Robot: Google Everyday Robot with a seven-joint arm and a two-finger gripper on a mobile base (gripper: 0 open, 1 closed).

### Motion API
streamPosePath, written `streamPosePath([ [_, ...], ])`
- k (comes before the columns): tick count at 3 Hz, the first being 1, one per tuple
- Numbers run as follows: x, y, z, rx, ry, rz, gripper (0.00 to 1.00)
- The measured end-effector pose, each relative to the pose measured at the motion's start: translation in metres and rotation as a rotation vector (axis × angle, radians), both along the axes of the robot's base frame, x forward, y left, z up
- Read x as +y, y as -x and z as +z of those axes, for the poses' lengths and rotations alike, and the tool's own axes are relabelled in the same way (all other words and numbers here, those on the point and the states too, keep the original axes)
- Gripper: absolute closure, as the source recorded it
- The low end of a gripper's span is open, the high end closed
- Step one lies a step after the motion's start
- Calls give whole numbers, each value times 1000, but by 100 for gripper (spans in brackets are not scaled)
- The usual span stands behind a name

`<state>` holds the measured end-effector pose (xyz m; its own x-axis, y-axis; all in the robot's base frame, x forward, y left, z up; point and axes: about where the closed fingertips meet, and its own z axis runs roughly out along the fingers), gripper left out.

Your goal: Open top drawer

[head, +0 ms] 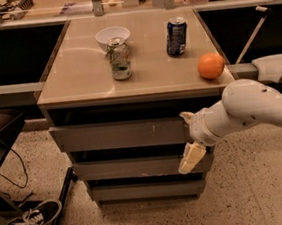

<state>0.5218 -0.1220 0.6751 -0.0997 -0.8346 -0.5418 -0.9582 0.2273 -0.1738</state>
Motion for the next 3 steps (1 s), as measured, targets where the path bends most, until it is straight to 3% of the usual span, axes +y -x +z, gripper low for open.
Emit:
streamPosePath([
  [1, 18, -23, 11, -49, -30, -5, 0],
  [2, 18, -23, 11, -50, -31, -6, 0],
  [3, 22, -24, -13, -37, 39, 9, 0],
])
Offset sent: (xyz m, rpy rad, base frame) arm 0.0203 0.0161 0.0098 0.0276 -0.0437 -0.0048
